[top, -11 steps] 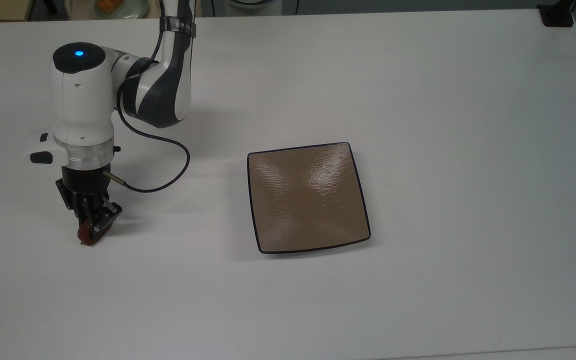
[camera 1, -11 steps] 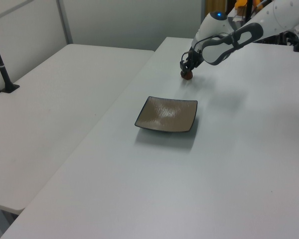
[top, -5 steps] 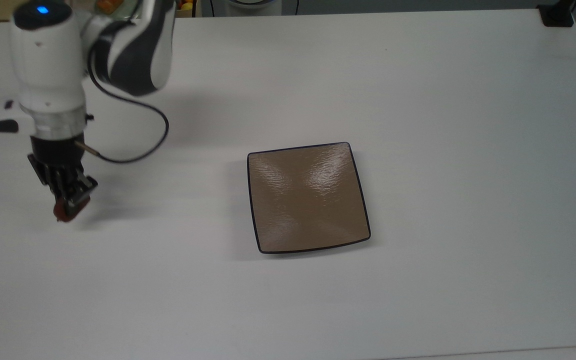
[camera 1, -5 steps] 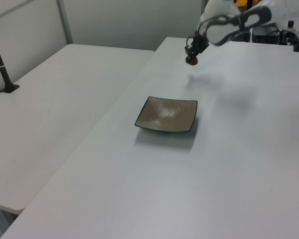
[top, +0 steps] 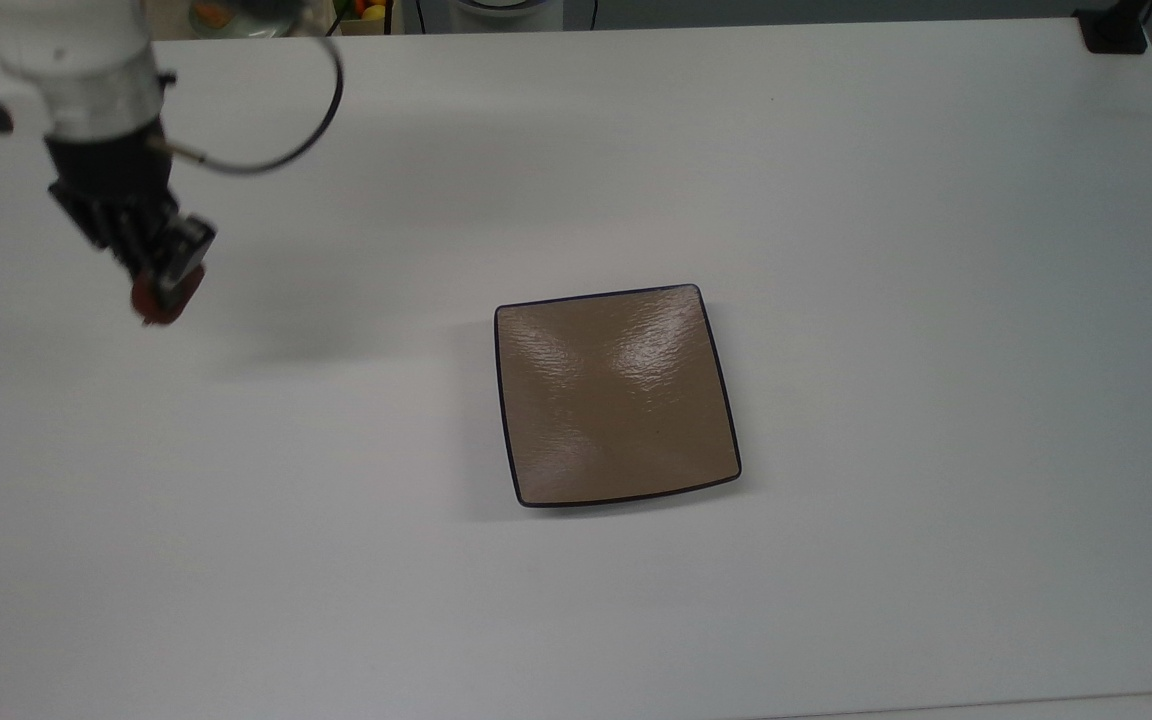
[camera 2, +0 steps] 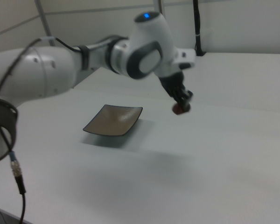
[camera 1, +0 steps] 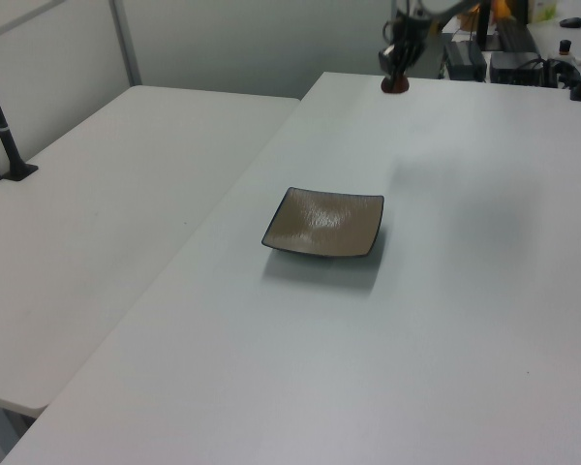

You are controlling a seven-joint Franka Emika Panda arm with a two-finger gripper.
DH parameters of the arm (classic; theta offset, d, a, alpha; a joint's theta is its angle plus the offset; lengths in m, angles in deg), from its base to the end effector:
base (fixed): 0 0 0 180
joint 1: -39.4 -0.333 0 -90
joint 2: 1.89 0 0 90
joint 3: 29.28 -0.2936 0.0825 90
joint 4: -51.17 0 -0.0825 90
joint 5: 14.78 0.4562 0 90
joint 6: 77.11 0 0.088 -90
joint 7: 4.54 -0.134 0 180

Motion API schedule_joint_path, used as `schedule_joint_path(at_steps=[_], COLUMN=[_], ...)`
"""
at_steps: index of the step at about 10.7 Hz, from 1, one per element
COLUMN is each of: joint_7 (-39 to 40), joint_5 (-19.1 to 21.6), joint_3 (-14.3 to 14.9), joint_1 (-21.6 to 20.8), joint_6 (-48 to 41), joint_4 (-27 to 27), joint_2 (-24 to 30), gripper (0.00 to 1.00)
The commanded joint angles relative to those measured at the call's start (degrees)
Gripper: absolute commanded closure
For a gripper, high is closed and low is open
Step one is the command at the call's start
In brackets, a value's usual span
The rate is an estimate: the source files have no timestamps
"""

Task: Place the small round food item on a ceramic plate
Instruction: 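Lift the food item and carry it over the brown plate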

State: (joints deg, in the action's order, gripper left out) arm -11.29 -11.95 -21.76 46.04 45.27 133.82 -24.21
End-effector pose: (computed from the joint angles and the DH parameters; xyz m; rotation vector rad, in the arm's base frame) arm 0.7539 -0.1738 0.4357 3.0310 -0.5633 0.4761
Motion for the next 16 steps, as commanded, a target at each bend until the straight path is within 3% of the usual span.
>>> schedule_joint_path(at_steps=[1, 3, 7, 11, 16], joint_7=[4.1, 6.66, 8.07, 9.65, 9.39], joint_5=[1.73, 2.88, 3.06, 3.06, 2.97], joint_3=[-1.27, -4.61, -12.51, -13.06, -13.06], joint_1=[-2.5, -2.94, -4.0, -8.91, -13.75], joint_6=[-10.72, -17.85, -18.59, -10.88, 6.43], joint_4=[3.04, 3.31, 7.35, 8.4, 11.48], joint_2=[9.47, 12.12, 13.01, 8.71, 2.56], gripper=[0.8, 0.8, 0.8, 0.79, 0.79])
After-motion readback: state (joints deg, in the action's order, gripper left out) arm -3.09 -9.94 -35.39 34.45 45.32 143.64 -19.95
